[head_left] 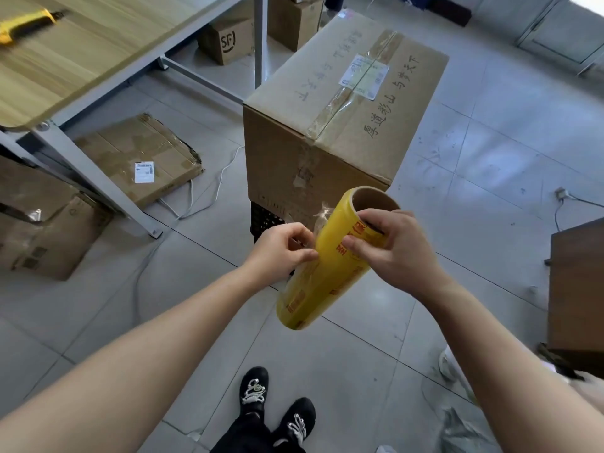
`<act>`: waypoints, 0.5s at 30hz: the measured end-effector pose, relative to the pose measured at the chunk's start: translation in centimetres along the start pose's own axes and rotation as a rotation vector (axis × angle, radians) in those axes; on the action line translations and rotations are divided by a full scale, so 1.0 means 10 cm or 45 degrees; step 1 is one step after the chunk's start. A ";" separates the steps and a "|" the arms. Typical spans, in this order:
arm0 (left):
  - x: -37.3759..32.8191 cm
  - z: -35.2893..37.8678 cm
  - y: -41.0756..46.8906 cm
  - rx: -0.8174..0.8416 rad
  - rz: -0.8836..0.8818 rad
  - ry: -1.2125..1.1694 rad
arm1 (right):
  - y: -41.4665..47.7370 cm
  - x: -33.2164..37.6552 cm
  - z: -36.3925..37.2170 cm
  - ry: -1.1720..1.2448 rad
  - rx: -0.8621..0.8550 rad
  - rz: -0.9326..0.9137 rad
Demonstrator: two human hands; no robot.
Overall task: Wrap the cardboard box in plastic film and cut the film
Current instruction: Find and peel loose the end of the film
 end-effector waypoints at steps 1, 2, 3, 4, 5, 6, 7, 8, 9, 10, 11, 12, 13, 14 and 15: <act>-0.01 0.00 0.00 -0.078 0.022 0.010 | 0.01 0.00 -0.01 0.020 0.001 0.000; -0.01 0.00 -0.01 -0.130 0.054 0.030 | 0.02 -0.01 -0.03 0.038 -0.008 0.009; -0.03 0.01 -0.02 -0.146 0.073 0.033 | 0.02 -0.02 -0.04 0.036 -0.025 0.023; -0.04 0.00 -0.03 -0.158 0.094 0.004 | 0.02 -0.03 -0.04 0.014 -0.044 0.040; -0.07 -0.01 -0.05 -0.174 0.100 -0.041 | 0.02 -0.04 -0.05 -0.024 -0.061 0.063; -0.09 -0.03 -0.05 -0.201 0.106 -0.085 | 0.02 -0.05 -0.05 -0.059 -0.078 0.095; -0.12 -0.03 -0.05 -0.216 0.114 -0.113 | 0.03 -0.06 -0.05 -0.093 -0.094 0.143; -0.14 -0.03 -0.04 -0.214 0.130 -0.128 | 0.05 -0.07 -0.05 -0.114 -0.107 0.194; -0.19 -0.04 -0.03 -0.207 0.147 -0.133 | 0.08 -0.09 -0.05 -0.120 -0.112 0.242; -0.22 -0.04 -0.01 -0.203 0.155 -0.143 | 0.10 -0.12 -0.06 -0.102 -0.095 0.274; -0.26 -0.06 0.00 -0.201 0.152 -0.167 | 0.10 -0.15 -0.07 -0.058 -0.047 0.279; -0.29 -0.07 0.02 -0.199 0.144 -0.207 | 0.10 -0.19 -0.07 0.004 0.033 0.267; -0.31 -0.09 0.04 -0.187 0.135 -0.261 | 0.08 -0.22 -0.07 0.061 0.134 0.247; -0.33 -0.10 0.05 -0.168 0.127 -0.305 | 0.05 -0.25 -0.06 0.082 0.226 0.223; -0.34 -0.11 0.06 -0.148 0.127 -0.328 | 0.03 -0.28 -0.04 0.053 0.286 0.197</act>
Point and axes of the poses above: each hand's wrist, its own y-axis towards the middle knuckle, its own z-axis out of the palm, x = y × z, the point moved 3 cm from there along y, towards the middle knuckle, and after that the axes turned 2 degrees about -y, right-handed, at the moved point
